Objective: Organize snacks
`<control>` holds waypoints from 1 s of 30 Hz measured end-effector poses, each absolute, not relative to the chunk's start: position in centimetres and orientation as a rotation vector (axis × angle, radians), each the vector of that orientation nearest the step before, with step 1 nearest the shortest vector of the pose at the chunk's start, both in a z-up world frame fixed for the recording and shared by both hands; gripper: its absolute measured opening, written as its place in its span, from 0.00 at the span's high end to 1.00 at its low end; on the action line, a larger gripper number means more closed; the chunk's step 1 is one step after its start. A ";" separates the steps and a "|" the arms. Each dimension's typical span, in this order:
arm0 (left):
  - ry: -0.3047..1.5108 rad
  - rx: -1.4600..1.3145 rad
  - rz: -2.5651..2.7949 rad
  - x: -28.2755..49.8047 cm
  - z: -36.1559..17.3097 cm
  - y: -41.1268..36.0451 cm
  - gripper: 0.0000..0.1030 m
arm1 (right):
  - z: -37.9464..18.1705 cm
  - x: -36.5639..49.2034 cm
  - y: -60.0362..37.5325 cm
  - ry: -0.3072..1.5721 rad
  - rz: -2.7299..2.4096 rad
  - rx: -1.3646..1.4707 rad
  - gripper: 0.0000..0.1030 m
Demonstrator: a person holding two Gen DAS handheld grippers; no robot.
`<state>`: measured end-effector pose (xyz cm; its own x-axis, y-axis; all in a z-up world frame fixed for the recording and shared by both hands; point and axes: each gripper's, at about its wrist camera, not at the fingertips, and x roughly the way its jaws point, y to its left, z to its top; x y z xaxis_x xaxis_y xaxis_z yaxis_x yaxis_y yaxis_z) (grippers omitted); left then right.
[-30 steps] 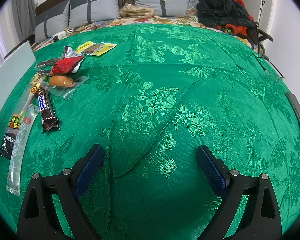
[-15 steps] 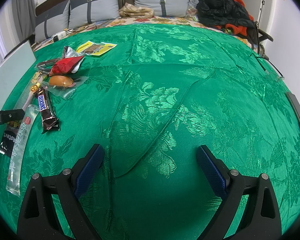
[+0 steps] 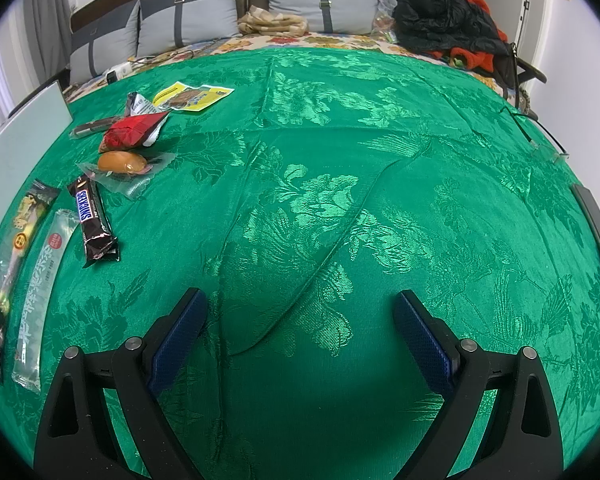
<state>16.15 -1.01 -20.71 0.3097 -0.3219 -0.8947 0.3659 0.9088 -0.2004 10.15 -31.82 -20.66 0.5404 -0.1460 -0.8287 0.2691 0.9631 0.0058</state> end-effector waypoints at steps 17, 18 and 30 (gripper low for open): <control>1.087 0.209 -0.375 15.1 -22.3 -3.0 0.04 | -20.6 10.1 -31.8 0.971 -0.247 0.140 0.06; 1.086 0.212 -0.376 15.2 -22.4 -3.0 0.03 | -20.6 10.1 -31.8 0.971 -0.247 0.140 0.06; 1.074 0.232 -0.399 15.0 -22.5 -2.9 0.00 | -20.6 10.1 -31.8 0.971 -0.247 0.141 0.06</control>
